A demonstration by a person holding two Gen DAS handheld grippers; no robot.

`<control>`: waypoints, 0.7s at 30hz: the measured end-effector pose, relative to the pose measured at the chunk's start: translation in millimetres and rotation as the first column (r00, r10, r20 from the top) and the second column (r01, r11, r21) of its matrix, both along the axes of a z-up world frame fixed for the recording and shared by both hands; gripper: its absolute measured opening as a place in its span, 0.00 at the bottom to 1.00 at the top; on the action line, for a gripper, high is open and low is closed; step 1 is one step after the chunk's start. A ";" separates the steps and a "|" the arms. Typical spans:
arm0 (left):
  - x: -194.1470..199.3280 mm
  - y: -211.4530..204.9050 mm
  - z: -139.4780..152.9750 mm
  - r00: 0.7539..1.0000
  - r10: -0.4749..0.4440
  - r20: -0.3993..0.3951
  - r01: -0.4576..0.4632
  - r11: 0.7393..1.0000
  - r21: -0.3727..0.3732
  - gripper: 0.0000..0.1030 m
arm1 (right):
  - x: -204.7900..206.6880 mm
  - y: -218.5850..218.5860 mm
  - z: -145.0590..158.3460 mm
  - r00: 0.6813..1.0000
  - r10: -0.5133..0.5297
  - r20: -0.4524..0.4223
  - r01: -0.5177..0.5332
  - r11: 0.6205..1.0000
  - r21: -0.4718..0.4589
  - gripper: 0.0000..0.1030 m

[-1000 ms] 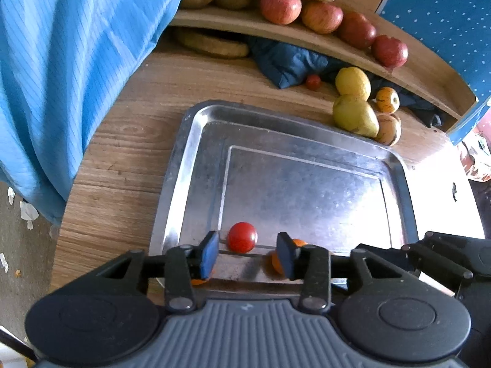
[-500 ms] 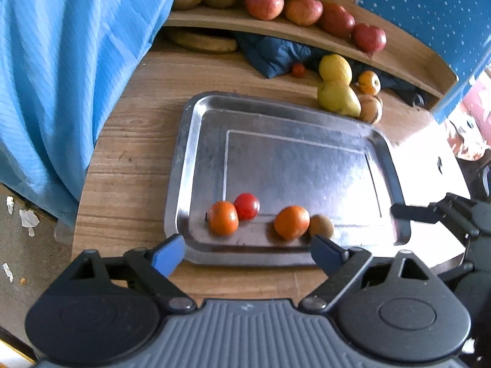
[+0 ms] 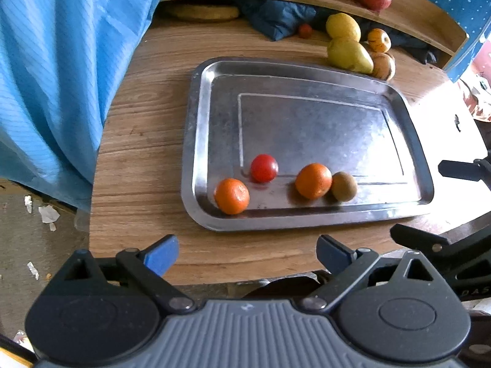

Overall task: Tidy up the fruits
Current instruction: 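Lift both grippers off the tray and turn them back toward the shelf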

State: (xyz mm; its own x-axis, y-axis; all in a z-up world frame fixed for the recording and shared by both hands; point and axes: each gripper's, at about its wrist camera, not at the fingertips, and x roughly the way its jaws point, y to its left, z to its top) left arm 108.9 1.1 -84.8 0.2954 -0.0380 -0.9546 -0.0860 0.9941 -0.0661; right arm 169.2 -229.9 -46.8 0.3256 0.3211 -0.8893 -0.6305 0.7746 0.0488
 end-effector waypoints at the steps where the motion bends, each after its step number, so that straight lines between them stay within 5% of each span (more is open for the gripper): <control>1: 1.1 1.3 1.0 1.000 0.002 -0.001 -0.002 1.000 0.006 0.96 | 0.5 -0.1 0.0 1.000 -0.005 0.001 0.005 1.000 -0.002 0.99; 21: 34.3 28.1 5.0 1.000 0.024 -0.011 -0.023 0.998 0.051 0.97 | 26.7 10.2 -2.3 0.998 -0.062 0.002 0.062 0.998 0.000 0.99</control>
